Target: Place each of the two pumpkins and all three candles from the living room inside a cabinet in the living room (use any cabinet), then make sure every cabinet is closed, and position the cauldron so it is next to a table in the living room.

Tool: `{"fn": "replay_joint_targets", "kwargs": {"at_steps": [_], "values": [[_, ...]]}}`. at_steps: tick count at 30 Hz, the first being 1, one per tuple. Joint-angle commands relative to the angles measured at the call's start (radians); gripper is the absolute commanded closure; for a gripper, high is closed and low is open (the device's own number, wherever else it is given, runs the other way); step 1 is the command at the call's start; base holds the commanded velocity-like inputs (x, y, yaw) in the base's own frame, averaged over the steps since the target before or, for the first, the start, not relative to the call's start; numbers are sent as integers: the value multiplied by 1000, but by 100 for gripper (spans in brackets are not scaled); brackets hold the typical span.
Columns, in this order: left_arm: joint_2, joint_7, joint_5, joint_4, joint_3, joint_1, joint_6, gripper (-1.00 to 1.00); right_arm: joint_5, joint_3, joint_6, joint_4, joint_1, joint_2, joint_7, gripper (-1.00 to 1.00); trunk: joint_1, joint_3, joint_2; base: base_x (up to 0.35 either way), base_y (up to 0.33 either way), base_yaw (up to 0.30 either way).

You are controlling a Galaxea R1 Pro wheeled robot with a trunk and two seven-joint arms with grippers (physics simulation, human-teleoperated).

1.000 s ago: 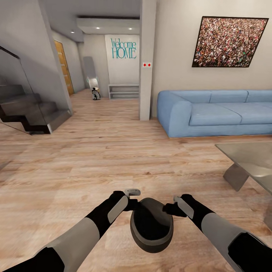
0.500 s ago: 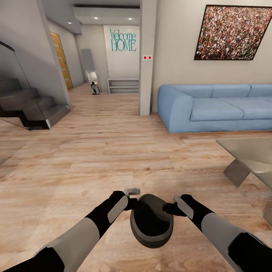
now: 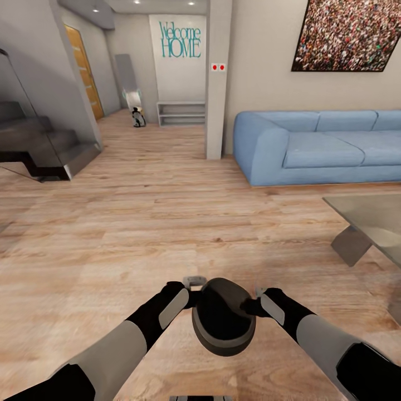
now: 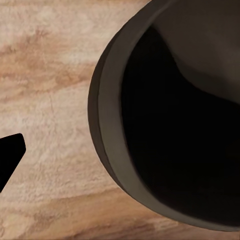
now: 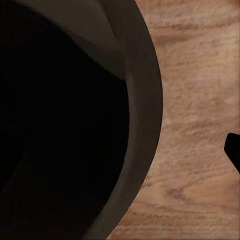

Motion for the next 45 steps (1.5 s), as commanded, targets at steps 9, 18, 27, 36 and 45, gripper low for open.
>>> {"fn": "replay_joint_targets", "kwargs": {"at_steps": [9, 18, 27, 36, 45], "values": [[0, 9, 7, -1, -4, -1, -5, -100, -11, 9, -28, -3, 0, 0, -9, -100, 4, -36, -3, 0, 0, 0], [0, 9, 5, -1, -5, -1, -5, -100, -11, 11, -42, -3, 0, 0, -9, -100, 8, -71, -5, 0, 0, 0], [0, 9, 5, -1, -3, -1, -7, -100, -11, 11, -47, -3, 0, 1, -9, -100, 10, -90, -6, 0, 0, 0], [0, 9, 5, -1, -3, -1, -7, -100, -11, 11, -49, -3, 0, 2, -9, -100, 10, -90, -6, 0, 0, 0], [0, 9, 5, -1, -3, -1, -7, -100, -10, 11, -50, -4, -1, 2, -9, -100, 10, -90, -6, 0, 0, 0]]}}
